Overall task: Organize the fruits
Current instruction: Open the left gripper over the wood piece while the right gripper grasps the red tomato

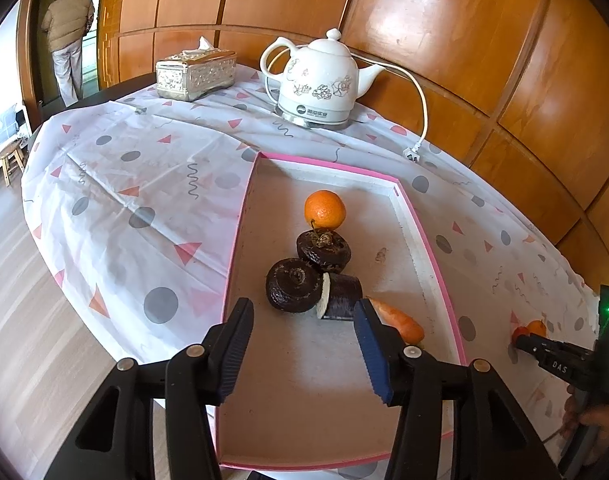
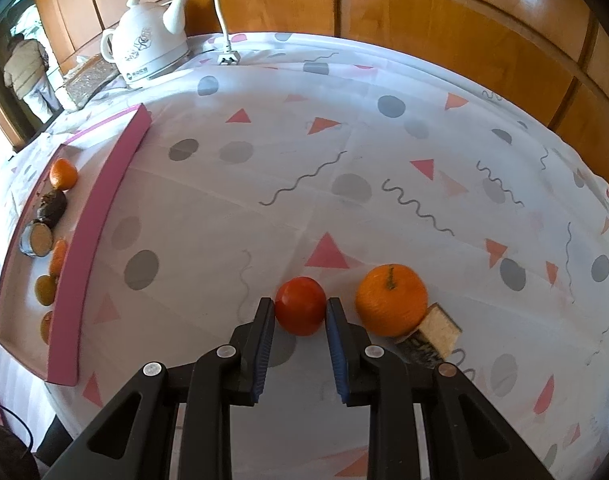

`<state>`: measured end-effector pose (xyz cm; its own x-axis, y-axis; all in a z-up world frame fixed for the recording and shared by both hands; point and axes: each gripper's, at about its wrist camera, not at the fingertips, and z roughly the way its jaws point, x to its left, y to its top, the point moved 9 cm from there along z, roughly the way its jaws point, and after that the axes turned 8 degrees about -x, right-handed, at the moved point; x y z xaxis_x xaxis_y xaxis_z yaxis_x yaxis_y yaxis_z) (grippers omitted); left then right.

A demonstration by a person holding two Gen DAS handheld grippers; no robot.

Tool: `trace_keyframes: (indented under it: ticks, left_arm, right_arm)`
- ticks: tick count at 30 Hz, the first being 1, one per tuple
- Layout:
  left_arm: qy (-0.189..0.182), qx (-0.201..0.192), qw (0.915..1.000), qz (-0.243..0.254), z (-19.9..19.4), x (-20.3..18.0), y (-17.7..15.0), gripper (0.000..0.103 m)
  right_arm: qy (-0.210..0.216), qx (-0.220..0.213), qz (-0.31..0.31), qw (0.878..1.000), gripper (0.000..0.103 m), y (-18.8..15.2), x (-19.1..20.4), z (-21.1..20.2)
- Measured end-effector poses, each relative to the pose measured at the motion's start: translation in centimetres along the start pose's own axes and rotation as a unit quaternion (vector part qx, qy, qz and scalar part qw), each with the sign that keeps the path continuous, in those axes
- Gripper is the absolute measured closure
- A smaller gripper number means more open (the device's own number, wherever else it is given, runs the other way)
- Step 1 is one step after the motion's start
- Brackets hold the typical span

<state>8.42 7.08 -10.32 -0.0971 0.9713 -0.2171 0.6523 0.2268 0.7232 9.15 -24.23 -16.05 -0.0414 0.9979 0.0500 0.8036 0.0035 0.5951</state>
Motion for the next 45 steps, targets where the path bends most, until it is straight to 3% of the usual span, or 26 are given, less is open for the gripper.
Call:
trace_keyframes:
  ticks: [17,24,30,34,45]
  left_arm:
    - [0.013,-0.008,0.9997,-0.021,-0.3,1.5,0.4,0.045]
    - [0.027,-0.017,0.9984,-0.047,-0.6,3.5,1.1,0.043]
    - [0.032,-0.017,0.9979,-0.053,-0.5,4.3,1.1,0.043]
    - [0.030,-0.014,0.9982,-0.051,-0.3,4.0,0.9,0.043]
    - [0.027,-0.013,0.9983,-0.049,-0.2,3.7,0.8,0.042]
  right_arm:
    - [0.061,0.000,0.002,0.998,0.078,-0.9,4.1,-1.5]
    - [0.082,-0.015,-0.012,0.996,0.084,0.0,5.9,-2.8]
    - [0.075,-0.012,-0.006,0.997,0.084,-0.2,5.5,-2.3]
    - [0.078,-0.010,0.002,0.997,0.070,-0.4,5.1,-2.2]
    - [0.063,0.010,0.005,0.998,0.069,-1.8,3.7,-0.7]
